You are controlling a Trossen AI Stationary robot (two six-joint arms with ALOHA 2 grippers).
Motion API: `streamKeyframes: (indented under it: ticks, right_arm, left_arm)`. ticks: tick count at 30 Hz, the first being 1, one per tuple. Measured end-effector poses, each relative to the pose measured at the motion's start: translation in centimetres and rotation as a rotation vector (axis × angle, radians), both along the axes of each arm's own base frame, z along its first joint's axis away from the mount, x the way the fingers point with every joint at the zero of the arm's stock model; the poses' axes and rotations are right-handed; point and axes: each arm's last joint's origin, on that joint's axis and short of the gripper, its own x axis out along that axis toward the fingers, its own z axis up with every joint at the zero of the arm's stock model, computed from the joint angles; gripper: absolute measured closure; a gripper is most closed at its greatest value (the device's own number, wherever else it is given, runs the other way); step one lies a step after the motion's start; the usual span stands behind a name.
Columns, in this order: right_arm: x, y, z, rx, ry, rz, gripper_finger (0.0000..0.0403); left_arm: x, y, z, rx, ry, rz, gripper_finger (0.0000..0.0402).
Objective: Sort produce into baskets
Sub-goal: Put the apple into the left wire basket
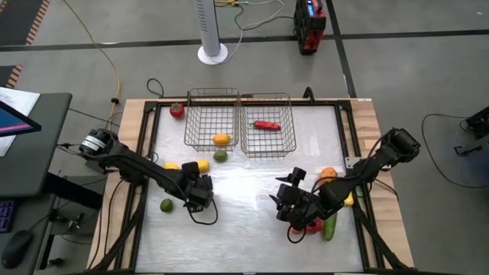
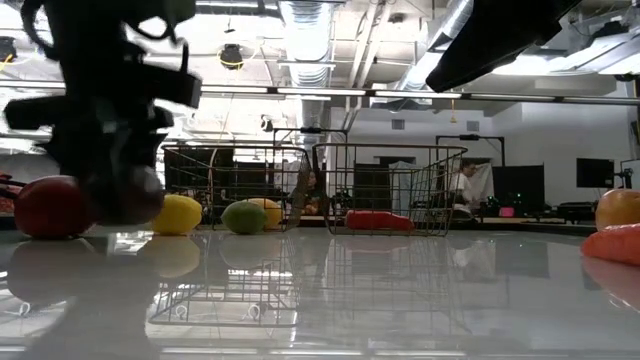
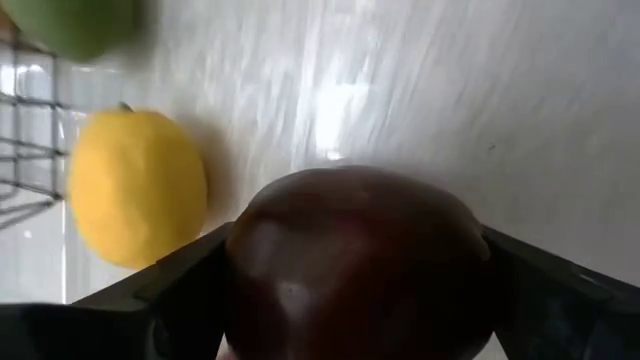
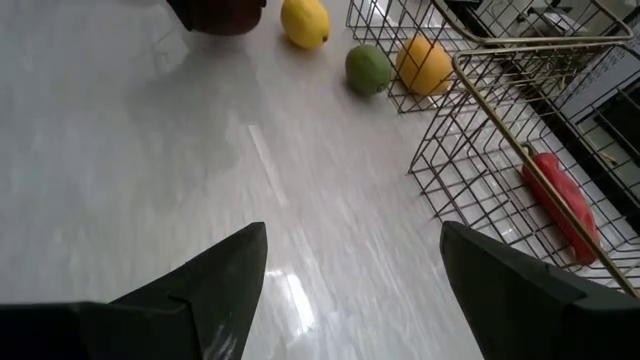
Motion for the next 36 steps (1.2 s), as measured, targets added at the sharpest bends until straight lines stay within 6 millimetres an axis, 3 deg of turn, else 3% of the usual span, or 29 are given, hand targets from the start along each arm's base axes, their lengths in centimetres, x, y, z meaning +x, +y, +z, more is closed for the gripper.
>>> streamKeyframes:
  ticks: [9,16,25,36]
  right_arm:
    - [-0.2,-0.5,0.1,-0.021,0.032,-0.007,0.0079]
    - [-0.9,-1.2,1.2,-0.016,0.029,-0.017,0.0079]
    - [-1.2,-1.5,1.3,-0.020,0.048,-0.014,0.0079]
    - [-1.3,-1.5,1.3,-0.017,0.055,-0.011,0.0079]
  left_arm:
    - [2.9,-0.3,4.9,0.146,-0.178,-0.055,0.0075]
    - [4.9,2.4,7.8,0.251,-0.234,-0.055,0.0075]
    - [5.8,9.3,8.5,0.315,-0.194,0.059,0.0074]
    - [5.7,11.3,9.9,0.226,-0.297,0.097,0.0074]
